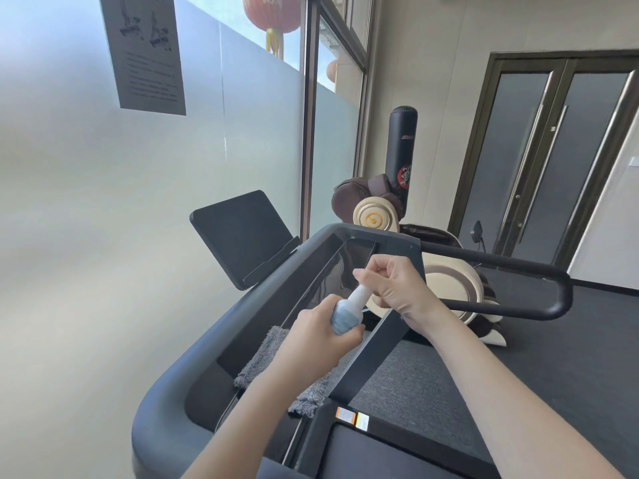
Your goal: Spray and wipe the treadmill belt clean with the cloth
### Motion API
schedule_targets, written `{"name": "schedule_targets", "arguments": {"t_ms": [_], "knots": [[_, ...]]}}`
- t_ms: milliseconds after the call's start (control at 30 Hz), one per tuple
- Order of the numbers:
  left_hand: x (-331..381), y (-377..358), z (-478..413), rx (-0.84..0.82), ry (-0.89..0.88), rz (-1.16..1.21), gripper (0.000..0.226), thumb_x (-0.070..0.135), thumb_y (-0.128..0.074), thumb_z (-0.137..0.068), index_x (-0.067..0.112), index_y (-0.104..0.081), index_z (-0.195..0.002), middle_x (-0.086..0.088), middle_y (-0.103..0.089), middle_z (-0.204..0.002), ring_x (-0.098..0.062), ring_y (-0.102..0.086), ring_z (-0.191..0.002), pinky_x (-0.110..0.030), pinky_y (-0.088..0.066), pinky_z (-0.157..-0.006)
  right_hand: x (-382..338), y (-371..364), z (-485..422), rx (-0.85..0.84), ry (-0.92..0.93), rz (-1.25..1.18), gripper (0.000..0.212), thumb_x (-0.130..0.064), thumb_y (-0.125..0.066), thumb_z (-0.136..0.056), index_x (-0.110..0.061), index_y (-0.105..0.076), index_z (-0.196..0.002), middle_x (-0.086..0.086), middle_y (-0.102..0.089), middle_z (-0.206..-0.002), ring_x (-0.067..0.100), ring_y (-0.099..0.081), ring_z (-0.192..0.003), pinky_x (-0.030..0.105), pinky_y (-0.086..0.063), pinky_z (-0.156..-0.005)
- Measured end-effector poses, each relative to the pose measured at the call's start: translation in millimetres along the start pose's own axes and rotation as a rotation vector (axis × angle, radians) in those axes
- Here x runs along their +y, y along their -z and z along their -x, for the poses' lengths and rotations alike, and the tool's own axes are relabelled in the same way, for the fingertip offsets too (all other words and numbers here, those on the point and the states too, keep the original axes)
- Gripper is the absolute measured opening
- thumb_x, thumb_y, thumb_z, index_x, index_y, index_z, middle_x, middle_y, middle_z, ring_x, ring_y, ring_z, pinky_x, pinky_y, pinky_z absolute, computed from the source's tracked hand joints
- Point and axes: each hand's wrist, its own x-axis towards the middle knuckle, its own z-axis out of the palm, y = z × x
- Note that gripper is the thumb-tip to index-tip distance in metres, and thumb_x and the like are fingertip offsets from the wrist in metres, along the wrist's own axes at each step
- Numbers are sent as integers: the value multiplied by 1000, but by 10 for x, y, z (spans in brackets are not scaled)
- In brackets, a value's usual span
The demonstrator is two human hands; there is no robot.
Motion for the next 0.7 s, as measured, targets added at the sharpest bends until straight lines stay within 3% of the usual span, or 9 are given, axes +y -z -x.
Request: {"name": "schedule_targets", "arguments": {"t_ms": [133, 200, 267, 367, 533, 700], "knots": [[-7, 39, 108, -27, 53, 93, 17, 25, -64, -84, 13, -52, -86, -4, -55, -70, -16, -49, -46, -21, -40, -38, -123, 429, -132, 286, -37, -184, 30, -9, -57, -91, -10, -48, -62, -3, -49, -48, 5, -35, -41, 17, -25, -41], [-89, 90, 171, 22, 93, 163, 13, 23, -64, -85, 15, -54, -86, -3, -56, -68, -17, -51, -45, -34, -48, -45, -187, 679, -191, 344, -49, -24, 29, -17, -58, -91, -7, -53, -64, 6, -55, -57, 5, -34, -39, 18, -27, -45], [-141, 155, 155, 129, 107, 210, 11, 22, -64, -86, 16, -55, -88, -6, -58, -70, -16, -54, -47, -45, -52, -50, -175, 637, -245, 277, -32, 246, 31, -28, -62, -89, -5, -59, -69, 4, -62, -58, 9, -41, -43, 19, -32, -45], [-160, 259, 83, 283, 46, 257, 13, 22, -66, -87, 20, -55, -92, -8, -59, -75, -17, -57, -52, -51, -54, -55, -34, 234, -259, 189, 41, 566, 26, -37, -66, -84, -12, -62, -80, 1, -65, -64, 7, -55, -58, 15, -39, -54], [-270, 440, 89, 495, 9, 261, 15, 18, -66, -88, 20, -51, -91, 4, -56, -66, -17, -58, -51, -50, -55, -59, 501, -328, -338, 25, 16, 740, 19, -37, -64, -85, -20, -55, -87, -5, -58, -77, 12, -56, -73, 22, -41, -63], [-407, 483, 143, 550, 53, 250, 16, 17, -64, -88, 20, -48, -85, 7, -54, -58, -13, -53, -48, -42, -52, -54, 842, -671, -482, -31, -32, 823, 17, -31, -63, -84, -16, -56, -87, -3, -57, -85, 19, -55, -80, 28, -43, -66]]}}
